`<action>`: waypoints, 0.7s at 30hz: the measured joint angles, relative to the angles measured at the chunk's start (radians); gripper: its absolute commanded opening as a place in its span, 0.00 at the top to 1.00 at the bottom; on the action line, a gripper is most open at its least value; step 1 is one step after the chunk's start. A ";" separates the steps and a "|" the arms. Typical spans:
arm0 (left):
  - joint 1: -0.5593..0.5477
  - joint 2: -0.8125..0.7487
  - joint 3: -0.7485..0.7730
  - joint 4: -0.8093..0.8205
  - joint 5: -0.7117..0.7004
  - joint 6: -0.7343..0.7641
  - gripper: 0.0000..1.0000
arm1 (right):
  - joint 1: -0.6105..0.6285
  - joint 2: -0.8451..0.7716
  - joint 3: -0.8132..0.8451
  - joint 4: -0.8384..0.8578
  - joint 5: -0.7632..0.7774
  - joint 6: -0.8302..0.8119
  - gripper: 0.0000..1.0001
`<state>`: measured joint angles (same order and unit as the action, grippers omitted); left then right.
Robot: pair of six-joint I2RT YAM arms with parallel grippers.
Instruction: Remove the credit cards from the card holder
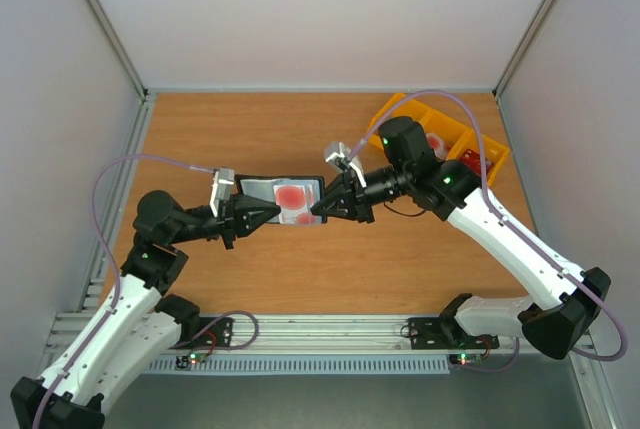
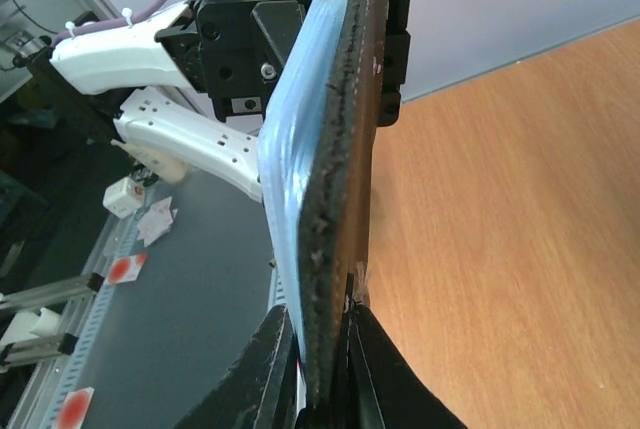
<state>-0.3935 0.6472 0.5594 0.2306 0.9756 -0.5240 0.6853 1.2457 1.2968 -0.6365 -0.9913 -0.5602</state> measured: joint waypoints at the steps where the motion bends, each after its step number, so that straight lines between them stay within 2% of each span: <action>1: 0.000 0.000 0.000 0.000 0.000 0.000 1.00 | 0.000 -0.001 -0.001 0.002 0.000 0.002 0.99; 21: 0.024 0.006 0.024 -0.031 0.056 0.044 1.00 | -0.045 -0.030 -0.036 -0.014 -0.050 -0.049 0.99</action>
<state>-0.3691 0.6533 0.5838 0.1993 1.0317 -0.4801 0.6399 1.2160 1.2610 -0.6510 -1.0409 -0.6094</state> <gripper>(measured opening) 0.009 0.122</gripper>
